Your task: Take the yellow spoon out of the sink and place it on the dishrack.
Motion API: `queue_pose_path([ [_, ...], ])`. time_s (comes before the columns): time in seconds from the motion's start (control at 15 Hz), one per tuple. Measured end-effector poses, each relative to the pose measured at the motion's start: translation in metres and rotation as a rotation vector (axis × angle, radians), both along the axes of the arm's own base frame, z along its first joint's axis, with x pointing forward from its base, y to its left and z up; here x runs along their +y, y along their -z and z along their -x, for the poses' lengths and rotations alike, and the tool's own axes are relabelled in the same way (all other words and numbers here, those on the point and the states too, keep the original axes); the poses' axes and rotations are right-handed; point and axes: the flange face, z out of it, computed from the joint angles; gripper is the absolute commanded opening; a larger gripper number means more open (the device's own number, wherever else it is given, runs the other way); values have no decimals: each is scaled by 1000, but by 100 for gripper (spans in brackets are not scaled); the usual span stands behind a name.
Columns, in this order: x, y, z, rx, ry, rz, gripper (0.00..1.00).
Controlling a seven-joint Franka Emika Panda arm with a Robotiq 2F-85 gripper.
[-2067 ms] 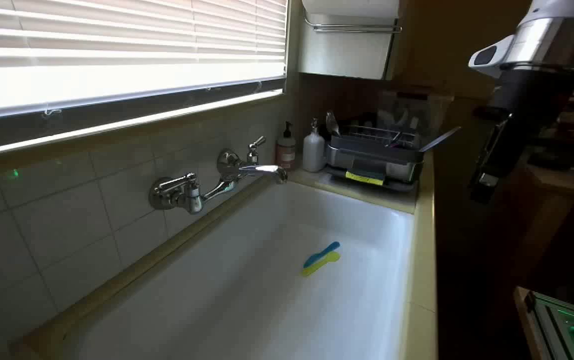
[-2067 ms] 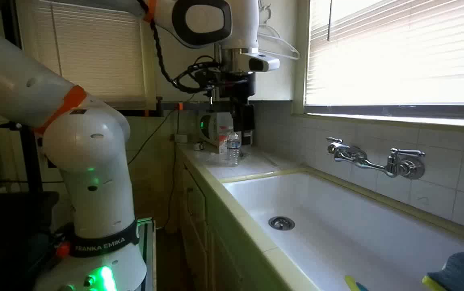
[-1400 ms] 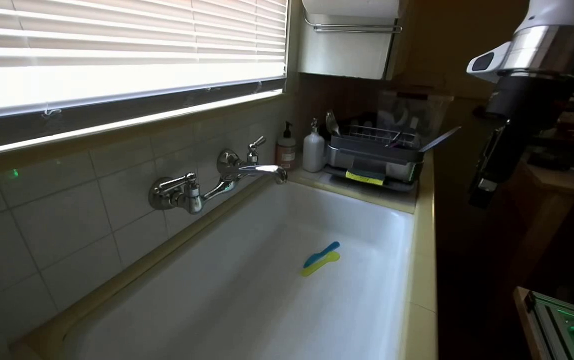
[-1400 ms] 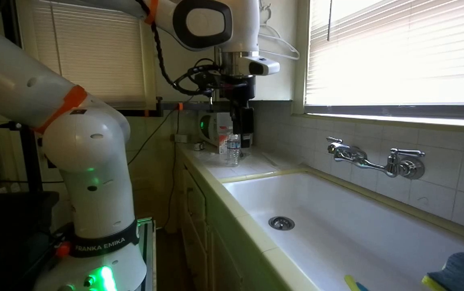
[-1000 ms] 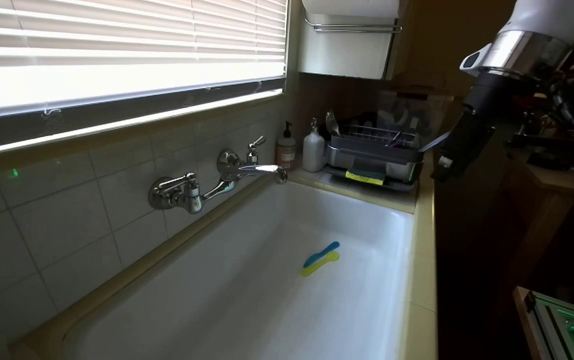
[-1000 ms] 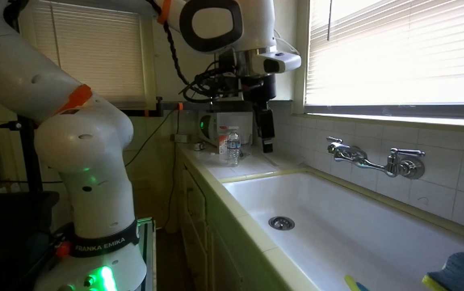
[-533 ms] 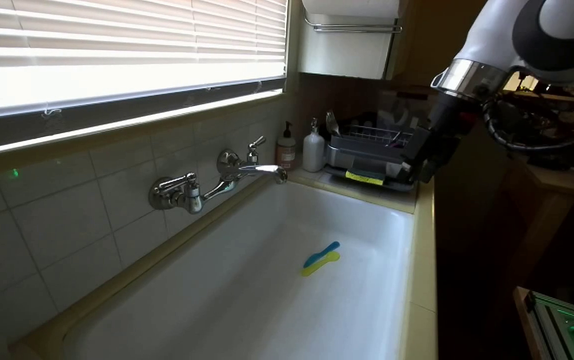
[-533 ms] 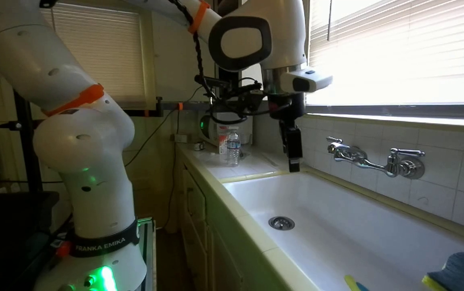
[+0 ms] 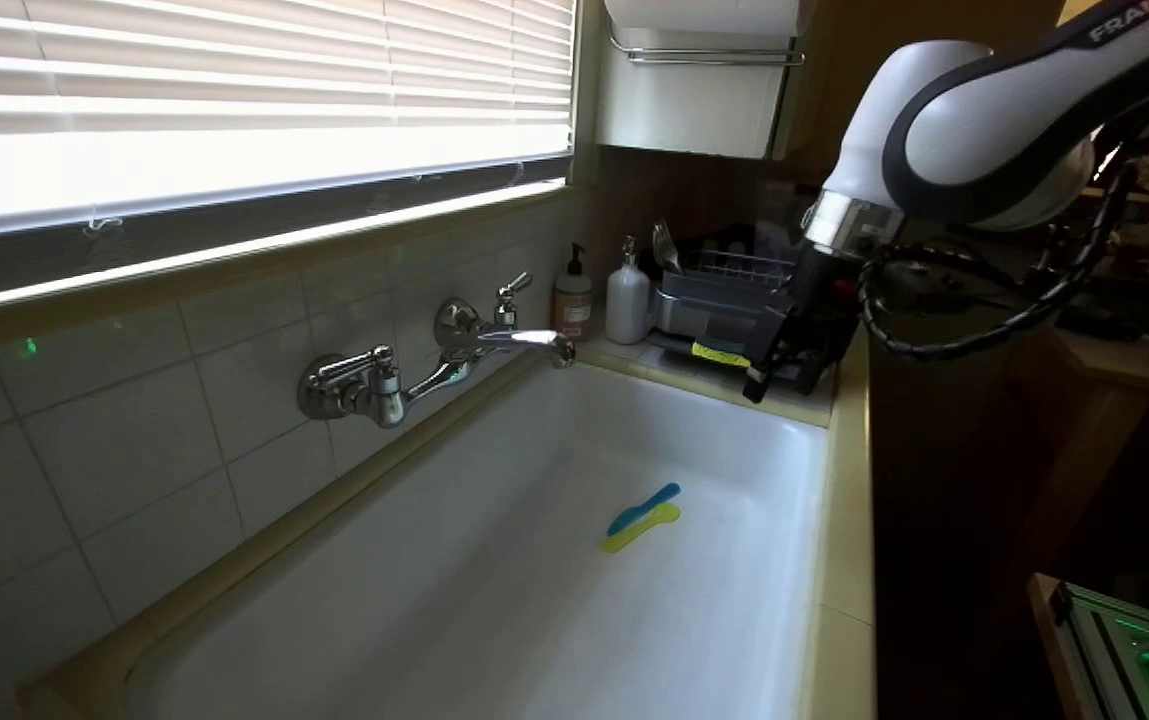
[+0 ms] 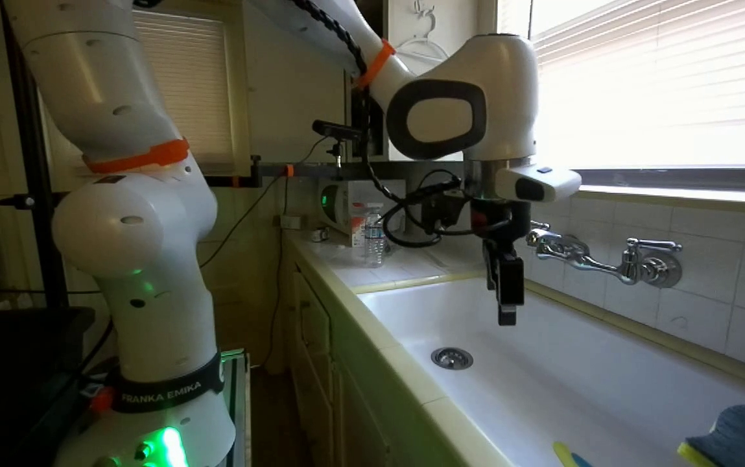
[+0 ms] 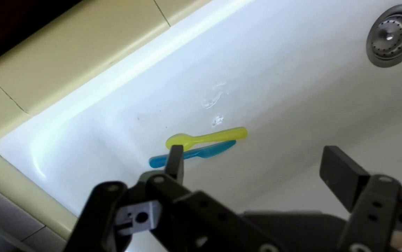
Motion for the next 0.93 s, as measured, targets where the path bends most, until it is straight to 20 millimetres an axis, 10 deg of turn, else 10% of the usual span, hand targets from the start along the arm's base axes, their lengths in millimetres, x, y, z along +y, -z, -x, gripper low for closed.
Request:
queue_pose_path([
  [0.93, -36, 93, -28, 64, 131, 12, 100],
])
